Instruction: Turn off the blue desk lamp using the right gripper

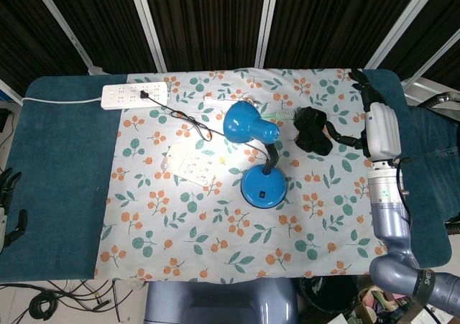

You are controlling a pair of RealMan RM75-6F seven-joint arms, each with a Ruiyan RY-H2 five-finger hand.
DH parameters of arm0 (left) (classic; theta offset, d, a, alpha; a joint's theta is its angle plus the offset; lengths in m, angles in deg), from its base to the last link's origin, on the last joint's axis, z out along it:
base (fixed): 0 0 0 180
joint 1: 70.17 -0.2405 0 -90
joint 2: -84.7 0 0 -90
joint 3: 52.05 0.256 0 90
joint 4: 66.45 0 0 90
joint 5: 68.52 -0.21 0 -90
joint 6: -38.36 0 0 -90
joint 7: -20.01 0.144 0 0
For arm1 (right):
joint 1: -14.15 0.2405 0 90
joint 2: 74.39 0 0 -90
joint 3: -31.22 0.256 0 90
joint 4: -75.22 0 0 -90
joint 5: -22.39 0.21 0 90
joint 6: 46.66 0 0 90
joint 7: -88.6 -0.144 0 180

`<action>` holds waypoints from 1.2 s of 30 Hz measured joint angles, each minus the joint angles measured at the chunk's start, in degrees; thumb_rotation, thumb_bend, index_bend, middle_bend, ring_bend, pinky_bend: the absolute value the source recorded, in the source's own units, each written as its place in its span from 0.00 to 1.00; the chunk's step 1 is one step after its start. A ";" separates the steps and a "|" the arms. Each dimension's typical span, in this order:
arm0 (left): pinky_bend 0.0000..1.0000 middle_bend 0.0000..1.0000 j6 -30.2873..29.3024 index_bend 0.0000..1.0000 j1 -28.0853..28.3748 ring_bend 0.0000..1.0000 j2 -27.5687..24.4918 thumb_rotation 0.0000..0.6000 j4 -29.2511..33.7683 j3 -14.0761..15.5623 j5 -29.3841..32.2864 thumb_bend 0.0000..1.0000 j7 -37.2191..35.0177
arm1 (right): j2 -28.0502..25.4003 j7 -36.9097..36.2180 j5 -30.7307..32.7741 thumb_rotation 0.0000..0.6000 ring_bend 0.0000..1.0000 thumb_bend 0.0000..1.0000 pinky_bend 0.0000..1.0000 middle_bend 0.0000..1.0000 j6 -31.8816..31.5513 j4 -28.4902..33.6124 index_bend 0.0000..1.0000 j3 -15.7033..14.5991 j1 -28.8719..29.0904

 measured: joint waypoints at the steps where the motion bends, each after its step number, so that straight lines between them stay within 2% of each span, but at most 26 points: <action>1: 0.00 0.02 0.00 0.06 0.00 0.00 0.01 1.00 0.01 0.00 -0.02 0.52 0.02 | 0.07 0.10 -0.02 1.00 0.16 0.19 0.13 0.09 -0.13 -0.01 0.02 -0.04 0.02; 30: 0.00 0.02 0.14 0.06 0.02 0.00 0.00 1.00 0.01 0.08 -0.07 0.52 0.24 | 0.86 3.32 -1.90 1.00 0.14 0.19 0.14 0.09 -1.23 1.14 0.02 -2.65 0.40; 36: 0.00 0.02 0.38 0.06 0.08 0.00 -0.03 1.00 -0.06 0.07 0.10 0.52 0.21 | 0.73 3.99 -2.53 1.00 0.14 0.31 0.14 0.09 -1.56 1.25 0.00 -3.43 0.07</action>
